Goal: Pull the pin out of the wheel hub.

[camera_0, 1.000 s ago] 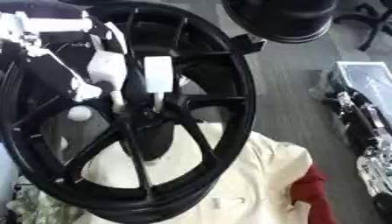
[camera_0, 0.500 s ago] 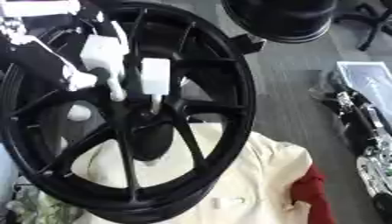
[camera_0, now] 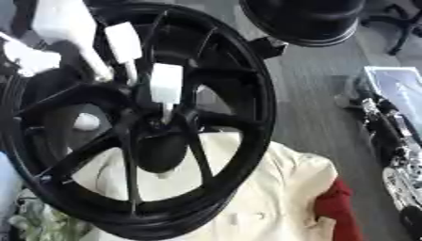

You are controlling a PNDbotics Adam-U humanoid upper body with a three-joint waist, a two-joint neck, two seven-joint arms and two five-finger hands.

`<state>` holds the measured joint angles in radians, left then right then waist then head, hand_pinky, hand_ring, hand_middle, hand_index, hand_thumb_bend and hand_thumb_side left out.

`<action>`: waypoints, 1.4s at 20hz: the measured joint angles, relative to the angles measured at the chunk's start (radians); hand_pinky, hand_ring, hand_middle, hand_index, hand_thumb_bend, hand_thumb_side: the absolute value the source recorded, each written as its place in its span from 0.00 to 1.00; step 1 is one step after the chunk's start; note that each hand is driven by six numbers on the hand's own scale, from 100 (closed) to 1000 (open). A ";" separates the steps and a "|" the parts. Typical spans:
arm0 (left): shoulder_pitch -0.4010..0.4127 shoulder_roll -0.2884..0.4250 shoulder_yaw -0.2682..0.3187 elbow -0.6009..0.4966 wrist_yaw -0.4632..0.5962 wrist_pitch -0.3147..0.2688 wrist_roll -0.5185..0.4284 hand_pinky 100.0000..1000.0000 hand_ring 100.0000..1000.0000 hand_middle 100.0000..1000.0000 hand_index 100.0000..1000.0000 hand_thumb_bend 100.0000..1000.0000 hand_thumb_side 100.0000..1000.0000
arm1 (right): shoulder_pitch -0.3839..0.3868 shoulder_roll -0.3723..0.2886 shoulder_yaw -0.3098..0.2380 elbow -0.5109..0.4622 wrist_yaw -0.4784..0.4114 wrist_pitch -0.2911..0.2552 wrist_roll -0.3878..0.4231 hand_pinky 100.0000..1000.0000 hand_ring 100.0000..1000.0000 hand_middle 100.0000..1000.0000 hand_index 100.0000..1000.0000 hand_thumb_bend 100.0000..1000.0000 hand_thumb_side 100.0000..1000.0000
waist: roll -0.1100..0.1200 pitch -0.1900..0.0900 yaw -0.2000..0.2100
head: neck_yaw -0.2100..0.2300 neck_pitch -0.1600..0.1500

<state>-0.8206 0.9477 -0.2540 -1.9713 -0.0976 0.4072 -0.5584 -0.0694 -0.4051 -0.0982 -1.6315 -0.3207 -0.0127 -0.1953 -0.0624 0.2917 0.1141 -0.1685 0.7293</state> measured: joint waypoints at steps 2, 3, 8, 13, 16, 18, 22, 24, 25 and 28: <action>0.085 0.050 0.062 -0.007 0.015 0.009 0.067 0.48 0.23 0.24 0.33 0.00 0.00 | 0.000 -0.005 -0.004 0.000 0.000 -0.002 -0.003 0.94 0.74 0.66 0.83 0.00 0.51 | 0.000 0.000 0.004 | -0.002 0.000; 0.139 0.074 0.095 -0.002 0.017 0.016 0.104 0.49 0.25 0.26 0.34 0.00 0.00 | 0.001 -0.006 -0.007 -0.001 0.000 -0.004 -0.004 0.94 0.74 0.66 0.83 0.00 0.51 | 0.000 -0.001 0.006 | -0.004 0.000; 0.363 0.111 0.221 0.115 -0.009 0.041 0.282 0.54 0.34 0.35 0.42 0.00 0.00 | -0.001 -0.016 -0.022 -0.007 -0.006 -0.012 -0.014 0.94 0.74 0.66 0.83 0.00 0.50 | -0.003 -0.012 0.010 | -0.007 0.008; 0.463 0.067 0.250 0.211 -0.009 0.016 0.354 0.82 0.74 0.73 0.79 0.46 0.50 | -0.008 -0.027 -0.031 -0.015 -0.019 -0.016 -0.025 0.94 0.74 0.66 0.83 0.00 0.49 | -0.011 -0.018 0.009 | -0.014 0.014; 0.485 0.042 0.251 0.251 -0.034 -0.019 0.333 0.86 0.78 0.76 0.82 0.61 0.58 | -0.009 -0.031 -0.033 -0.019 -0.025 -0.018 -0.029 0.94 0.74 0.66 0.83 0.00 0.50 | -0.015 -0.018 0.004 | -0.018 0.016; 0.488 0.030 0.251 0.272 -0.059 -0.036 0.318 0.85 0.77 0.76 0.82 0.61 0.58 | -0.009 -0.031 -0.036 -0.019 -0.027 -0.019 -0.030 0.94 0.74 0.66 0.83 0.00 0.49 | -0.015 -0.019 0.004 | -0.019 0.016; 0.490 0.013 0.257 0.287 -0.078 -0.056 0.307 0.83 0.75 0.74 0.80 0.46 0.56 | -0.008 -0.031 -0.037 -0.019 -0.028 -0.020 -0.031 0.94 0.74 0.66 0.83 0.00 0.49 | -0.019 -0.020 0.003 | -0.019 0.016; 0.489 0.004 0.267 0.286 -0.075 -0.048 0.330 0.80 0.71 0.70 0.76 0.34 0.54 | -0.008 -0.031 -0.037 -0.019 -0.029 -0.021 -0.032 0.94 0.74 0.66 0.83 0.00 0.49 | -0.020 -0.022 0.004 | -0.018 0.016; 0.489 -0.005 0.276 0.279 -0.067 -0.038 0.359 0.79 0.69 0.68 0.73 0.26 0.56 | -0.008 -0.031 -0.037 -0.019 -0.031 -0.021 -0.033 0.94 0.74 0.66 0.83 0.00 0.49 | -0.021 -0.022 0.004 | -0.017 0.016; 0.492 -0.065 0.318 0.214 0.040 -0.039 0.539 0.77 0.67 0.66 0.70 0.20 0.57 | -0.009 -0.031 -0.040 -0.019 -0.034 -0.021 -0.036 0.94 0.74 0.66 0.83 0.00 0.49 | -0.025 -0.023 0.008 | -0.011 0.016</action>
<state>-0.3289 0.8823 0.0642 -1.7571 -0.0580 0.3684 -0.0194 -0.0779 -0.4360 -0.1384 -1.6505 -0.3551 -0.0337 -0.2316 -0.0874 0.2692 0.1224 -0.1793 0.7448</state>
